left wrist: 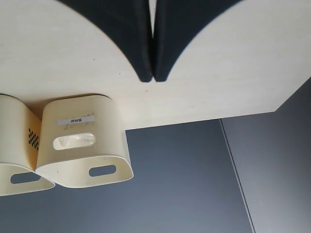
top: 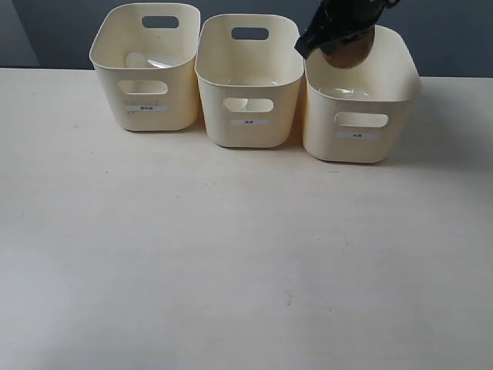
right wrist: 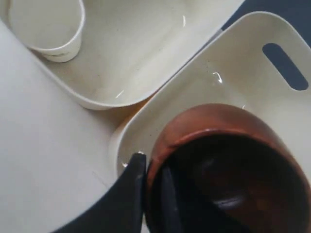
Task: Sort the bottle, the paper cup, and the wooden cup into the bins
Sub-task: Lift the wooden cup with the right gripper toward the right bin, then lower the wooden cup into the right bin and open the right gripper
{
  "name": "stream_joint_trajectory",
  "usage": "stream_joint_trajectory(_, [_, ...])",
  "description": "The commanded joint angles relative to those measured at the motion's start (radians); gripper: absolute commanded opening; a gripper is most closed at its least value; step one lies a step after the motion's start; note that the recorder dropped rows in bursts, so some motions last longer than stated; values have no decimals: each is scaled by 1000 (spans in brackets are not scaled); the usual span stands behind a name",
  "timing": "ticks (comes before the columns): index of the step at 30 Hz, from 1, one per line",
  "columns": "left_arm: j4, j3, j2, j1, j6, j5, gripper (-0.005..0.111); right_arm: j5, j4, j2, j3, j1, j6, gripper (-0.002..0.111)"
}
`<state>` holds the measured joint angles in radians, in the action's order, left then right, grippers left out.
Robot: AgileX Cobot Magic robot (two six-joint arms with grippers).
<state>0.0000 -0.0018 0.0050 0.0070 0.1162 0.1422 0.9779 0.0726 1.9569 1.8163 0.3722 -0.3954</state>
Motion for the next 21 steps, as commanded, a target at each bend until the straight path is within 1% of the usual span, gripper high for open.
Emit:
stream_joint_trajectory(1, [0,2,-5,0,-2,-7,0,-83,2,64,1,-49,29,-1])
stream_joint_trajectory(4, [0,2,-5,0,-2,-7,0,-123,-37,104,1,-78,31,-1])
stream_joint_trajectory(8, [0,2,-5,0,-2,-7,0,-147,-148,153,1,-105,-50,-1])
stream_joint_trajectory(21, [0,2,-5,0,-2,-7,0,-206,-172,233,1,-139,-57,-1])
